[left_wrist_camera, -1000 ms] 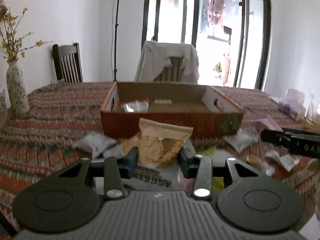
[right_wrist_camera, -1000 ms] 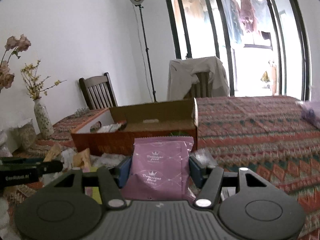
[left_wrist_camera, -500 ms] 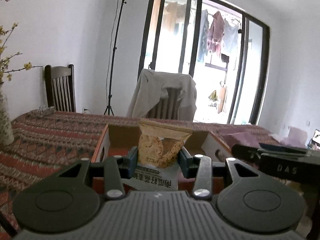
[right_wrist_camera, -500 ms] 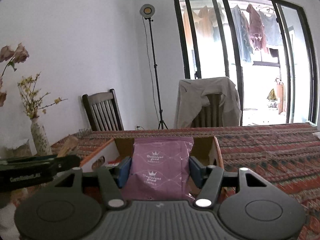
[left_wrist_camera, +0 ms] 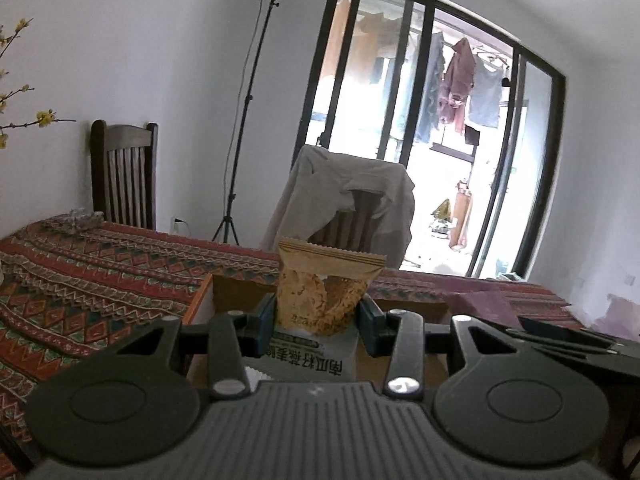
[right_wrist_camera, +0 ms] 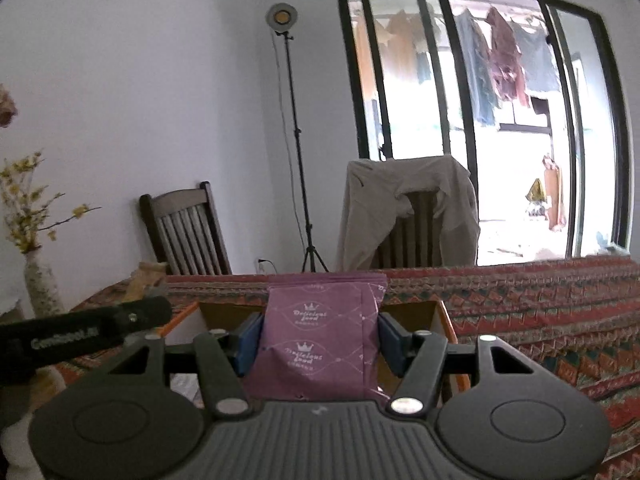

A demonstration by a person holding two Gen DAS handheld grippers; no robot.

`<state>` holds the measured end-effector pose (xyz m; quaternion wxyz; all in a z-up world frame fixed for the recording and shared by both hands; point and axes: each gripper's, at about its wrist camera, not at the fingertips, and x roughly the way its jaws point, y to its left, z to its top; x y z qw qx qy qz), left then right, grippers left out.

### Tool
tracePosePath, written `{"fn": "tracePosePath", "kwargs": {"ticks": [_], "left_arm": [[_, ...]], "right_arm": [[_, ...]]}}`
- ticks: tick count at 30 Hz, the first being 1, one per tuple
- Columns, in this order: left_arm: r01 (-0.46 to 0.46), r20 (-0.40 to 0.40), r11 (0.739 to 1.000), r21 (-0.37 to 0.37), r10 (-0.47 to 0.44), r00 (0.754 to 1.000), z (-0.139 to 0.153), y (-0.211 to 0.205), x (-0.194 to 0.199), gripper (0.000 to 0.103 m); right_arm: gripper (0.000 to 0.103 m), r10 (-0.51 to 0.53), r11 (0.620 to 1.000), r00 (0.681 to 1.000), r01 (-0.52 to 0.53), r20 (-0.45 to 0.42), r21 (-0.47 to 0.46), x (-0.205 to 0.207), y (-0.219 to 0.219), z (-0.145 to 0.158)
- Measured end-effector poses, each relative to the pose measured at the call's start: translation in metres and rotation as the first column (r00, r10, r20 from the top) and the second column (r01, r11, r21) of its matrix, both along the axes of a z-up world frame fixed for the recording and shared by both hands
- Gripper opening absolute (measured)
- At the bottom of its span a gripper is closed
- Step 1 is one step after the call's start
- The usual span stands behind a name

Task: Organize snacks
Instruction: 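Carry the cookie packet and pink packet over the box with both tools, then open both tools to drop the packets into the box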

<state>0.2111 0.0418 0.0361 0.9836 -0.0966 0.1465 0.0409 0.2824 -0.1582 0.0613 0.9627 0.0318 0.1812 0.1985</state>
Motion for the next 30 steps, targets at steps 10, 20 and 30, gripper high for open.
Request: {"fn": "tracePosePath", "kwargs": {"ticks": [10, 20, 30], "left_arm": [[-0.04, -0.098, 0.999, 0.033, 0.043, 0.994, -0.034, 0.015, 0.019, 0.043], [-0.046, -0.158, 0.997, 0.069, 0.057, 0.986, -0.05, 0.012, 0.026, 0.044], [-0.119, -0.13, 0.992, 0.047, 0.124, 0.984, -0.048, 0.017, 0.021, 0.103]], "right_arm": [[0.06, -0.031, 0.995, 0.998, 0.025, -0.062, -0.096, 0.015, 0.008, -0.037], [0.06, -0.049, 0.99, 0.989, 0.03, -0.139, -0.135, 0.021, 0.012, -0.053], [0.103, -0.053, 0.996, 0.991, 0.043, -0.124, -0.083, 0.019, 0.003, -0.049]]}}
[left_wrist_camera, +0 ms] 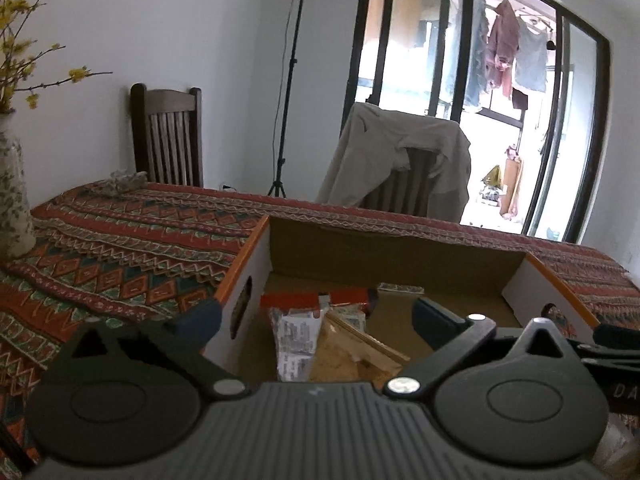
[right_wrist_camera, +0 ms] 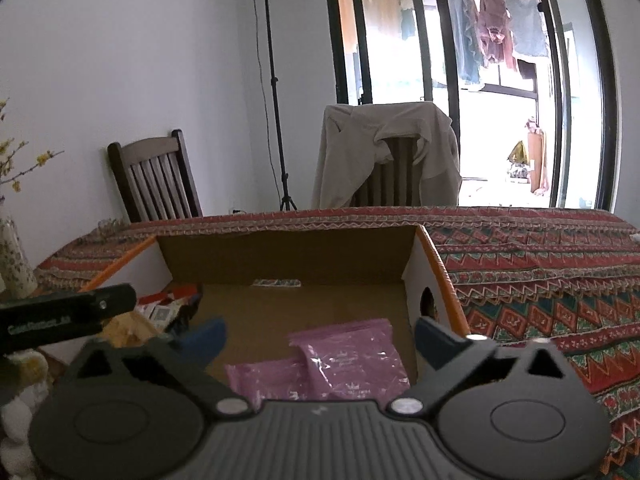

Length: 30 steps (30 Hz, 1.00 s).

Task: Organize snacks
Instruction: 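Open both tools to drop the packets into the box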

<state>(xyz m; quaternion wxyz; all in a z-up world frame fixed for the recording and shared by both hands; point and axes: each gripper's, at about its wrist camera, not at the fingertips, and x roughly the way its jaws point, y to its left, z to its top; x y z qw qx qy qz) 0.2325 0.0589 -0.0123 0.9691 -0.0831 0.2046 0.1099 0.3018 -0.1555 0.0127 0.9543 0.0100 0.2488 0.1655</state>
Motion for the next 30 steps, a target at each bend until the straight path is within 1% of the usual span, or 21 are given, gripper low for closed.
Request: {"fn": "tracePosePath", "kwargs": {"ticks": [4, 7, 14, 17, 20, 25, 30], "left_arm": [[-0.007, -0.01, 1.0, 0.007, 0.008, 1.0, 0.0, -0.001, 0.002, 0.103], [-0.011, -0.01, 1.0, 0.023, 0.011, 1.0, 0.0, -0.004, 0.002, 0.103], [-0.028, 0.027, 0.999, 0.026, 0.027, 0.999, 0.005, -0.005, -0.002, 0.103], [-0.042, 0.035, 0.999, 0.012, 0.041, 0.999, 0.013, -0.005, -0.004, 0.103], [-0.039, 0.057, 0.999, -0.003, 0.039, 0.998, 0.027, -0.006, -0.013, 0.103], [-0.001, 0.091, 1.0, -0.01, 0.002, 0.996, 0.047, -0.01, -0.031, 0.103], [0.023, 0.095, 1.0, -0.004, -0.023, 0.995, 0.056, -0.011, -0.056, 0.103]], "right_arm": [[0.103, -0.012, 1.0, 1.0, 0.012, -0.019, 0.003, 0.003, -0.001, -0.002], [0.103, -0.012, 1.0, 1.0, 0.012, -0.017, 0.004, 0.003, -0.001, -0.002], [0.103, -0.022, 1.0, 1.0, 0.022, 0.001, -0.001, 0.002, 0.001, 0.001], [0.103, -0.039, 0.999, 0.999, 0.039, 0.016, -0.012, -0.001, 0.001, 0.01], [0.103, -0.046, 0.999, 0.998, 0.046, 0.047, -0.008, -0.01, -0.003, 0.024], [0.103, -0.043, 0.999, 0.996, 0.044, 0.076, -0.019, -0.029, -0.011, 0.043], [0.103, -0.024, 0.998, 0.996, 0.03, 0.088, -0.058, -0.052, -0.02, 0.052]]}}
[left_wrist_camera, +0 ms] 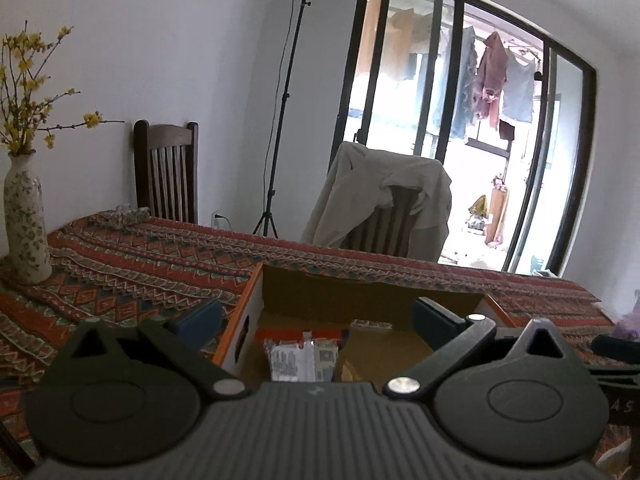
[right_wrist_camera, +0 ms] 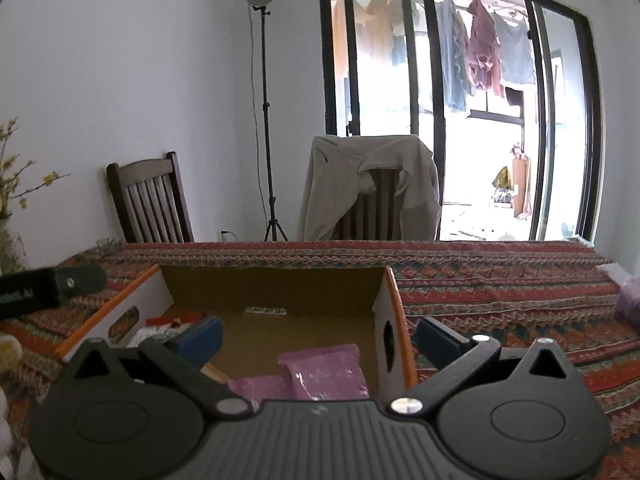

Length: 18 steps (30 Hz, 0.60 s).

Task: Organize snacks
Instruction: 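Open both tools to drop the packets into the box, then move both tools back from the box to the snack pile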

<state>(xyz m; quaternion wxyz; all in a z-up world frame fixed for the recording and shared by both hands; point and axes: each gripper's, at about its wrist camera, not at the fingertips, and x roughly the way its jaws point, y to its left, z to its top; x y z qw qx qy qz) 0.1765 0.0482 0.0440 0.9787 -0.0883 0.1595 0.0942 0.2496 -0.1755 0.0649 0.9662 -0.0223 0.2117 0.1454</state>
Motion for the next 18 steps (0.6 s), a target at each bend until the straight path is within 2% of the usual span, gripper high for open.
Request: {"fn": "tracePosePath", "kwargs": {"ticks": [8, 18], "left_arm": [[0.013, -0.023, 1.0, 0.021, -0.012, 1.0, 0.001, 0.005, -0.039, 0.103], [-0.005, -0.112, 1.0, 0.003, 0.005, 0.994, -0.02, 0.024, -0.077, 0.103]], "right_arm": [[0.103, 0.008, 0.999, 1.0, -0.008, -0.004, -0.054, -0.034, -0.02, 0.006], [0.103, 0.01, 0.992, 0.997, -0.019, -0.072, -0.127, -0.072, -0.049, -0.017]]}}
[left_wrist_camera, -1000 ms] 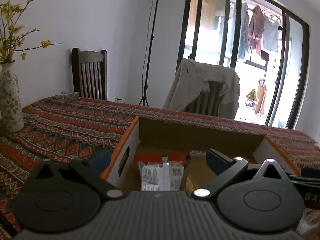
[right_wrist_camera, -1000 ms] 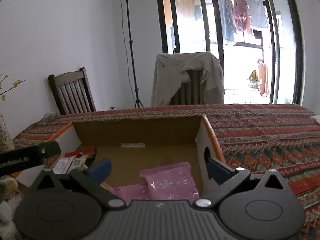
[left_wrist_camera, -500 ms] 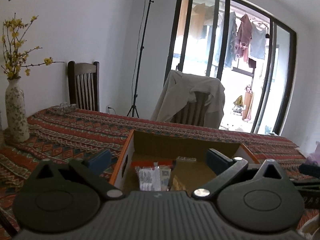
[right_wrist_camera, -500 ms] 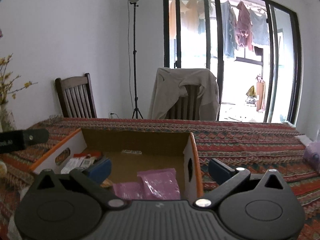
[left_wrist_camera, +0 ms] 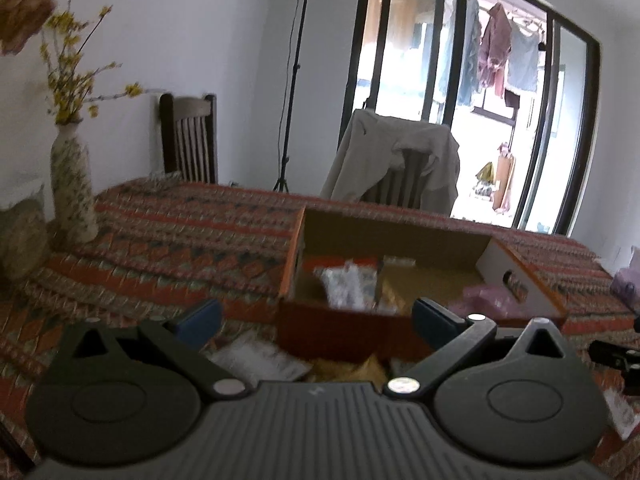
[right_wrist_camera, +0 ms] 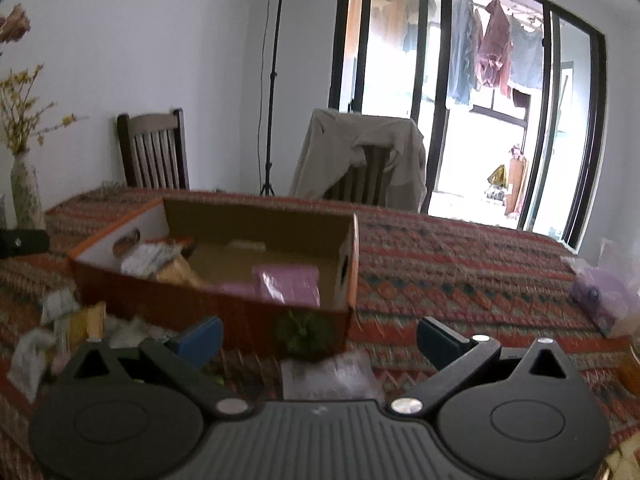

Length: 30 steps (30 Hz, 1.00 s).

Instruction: Organize snacks

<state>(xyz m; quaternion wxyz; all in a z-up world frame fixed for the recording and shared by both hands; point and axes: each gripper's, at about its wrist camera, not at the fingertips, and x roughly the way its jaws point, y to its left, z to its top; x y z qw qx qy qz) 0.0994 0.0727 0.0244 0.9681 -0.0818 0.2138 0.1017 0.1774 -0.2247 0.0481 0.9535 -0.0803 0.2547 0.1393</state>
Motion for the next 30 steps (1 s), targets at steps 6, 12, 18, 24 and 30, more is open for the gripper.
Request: {"fn": "tracePosePath", "kwargs": {"ticks": [6, 12, 18, 24, 30], "left_arm": [[-0.027, -0.044, 0.999, -0.04, 0.025, 0.999, -0.025, 0.008, -0.026, 0.103], [-0.037, -0.076, 0.998, -0.046, 0.033, 0.997, -0.037, 0.01, -0.039, 0.103], [-0.057, -0.094, 0.997, -0.048, 0.053, 0.994, -0.038, 0.014, -0.042, 0.103], [-0.038, -0.107, 0.998, -0.047, 0.033, 0.994, -0.04, 0.007, -0.043, 0.103], [-0.042, -0.124, 0.998, -0.046, 0.036, 0.992, -0.042, 0.005, -0.041, 0.103]], "right_arm": [[0.103, -0.023, 1.0, 0.997, 0.024, -0.077, 0.01, -0.015, -0.02, -0.022], [0.103, -0.042, 0.999, 0.992, 0.043, -0.122, 0.005, -0.022, -0.037, -0.04], [0.103, -0.051, 0.998, 0.987, 0.046, -0.152, -0.035, -0.021, -0.048, -0.049], [0.101, -0.092, 0.996, 0.978, 0.089, -0.186, -0.024, -0.015, -0.062, -0.057], [0.078, -0.113, 0.994, 0.969, 0.113, -0.221, -0.016, -0.008, -0.077, -0.064]]}}
